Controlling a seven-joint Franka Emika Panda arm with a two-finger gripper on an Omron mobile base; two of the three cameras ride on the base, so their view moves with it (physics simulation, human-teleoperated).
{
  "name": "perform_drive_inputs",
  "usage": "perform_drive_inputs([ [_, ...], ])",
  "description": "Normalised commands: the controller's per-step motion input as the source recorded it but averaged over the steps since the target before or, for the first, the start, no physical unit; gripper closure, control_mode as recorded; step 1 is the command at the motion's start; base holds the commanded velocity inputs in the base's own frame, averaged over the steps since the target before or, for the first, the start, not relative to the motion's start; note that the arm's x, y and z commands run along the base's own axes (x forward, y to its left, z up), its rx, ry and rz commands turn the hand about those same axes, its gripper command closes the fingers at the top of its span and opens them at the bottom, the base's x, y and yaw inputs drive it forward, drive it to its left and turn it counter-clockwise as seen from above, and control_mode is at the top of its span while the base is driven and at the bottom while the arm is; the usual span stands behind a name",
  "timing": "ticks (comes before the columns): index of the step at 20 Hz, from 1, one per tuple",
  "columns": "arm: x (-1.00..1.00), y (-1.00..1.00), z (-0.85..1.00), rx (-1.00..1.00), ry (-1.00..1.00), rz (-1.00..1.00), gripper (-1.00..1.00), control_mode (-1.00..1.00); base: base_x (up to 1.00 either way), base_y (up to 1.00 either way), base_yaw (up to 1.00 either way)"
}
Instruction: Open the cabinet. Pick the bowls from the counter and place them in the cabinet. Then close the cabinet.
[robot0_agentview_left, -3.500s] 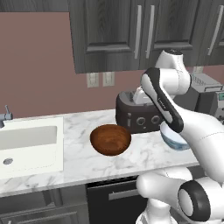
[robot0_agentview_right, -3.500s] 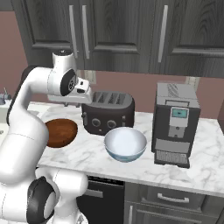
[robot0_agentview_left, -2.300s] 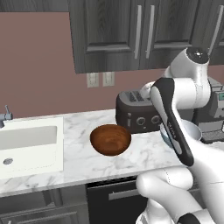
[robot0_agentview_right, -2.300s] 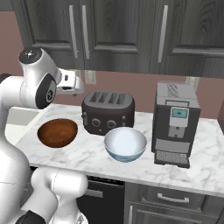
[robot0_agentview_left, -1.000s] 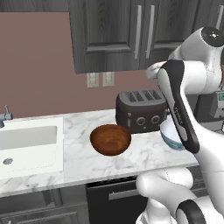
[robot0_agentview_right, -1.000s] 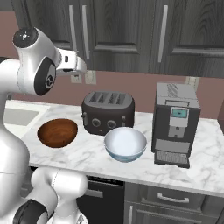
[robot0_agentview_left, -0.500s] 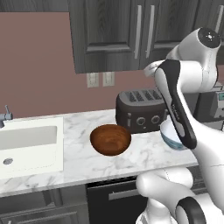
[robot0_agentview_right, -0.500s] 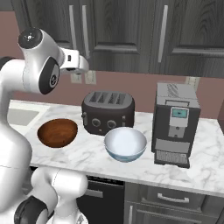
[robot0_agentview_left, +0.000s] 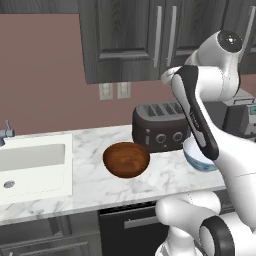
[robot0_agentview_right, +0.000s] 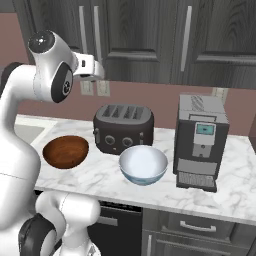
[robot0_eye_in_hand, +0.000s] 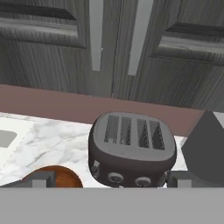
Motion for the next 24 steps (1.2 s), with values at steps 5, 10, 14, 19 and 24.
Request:
perform_drive_inputs([
  [5,0.20,0.00,0.00,0.00,0.00,0.00,-1.00,-1.00,0.00,0.00,0.00],
  [10,0.20,0.00,0.01,-0.01,-0.03,0.00,-1.00,-1.00,0.00,0.00,0.00],
  [14,0.28,0.00,0.01,0.00,-0.01,0.00,-1.00,-1.00,0.00,0.00,0.00],
  [19,0.28,0.00,0.06,0.00,-0.05,0.00,-1.00,-1.00,0.00,0.00,0.00],
  [24,0.22,-0.05,0.06,0.00,-0.01,0.00,-1.00,-1.00,0.00,0.00,0.00],
])
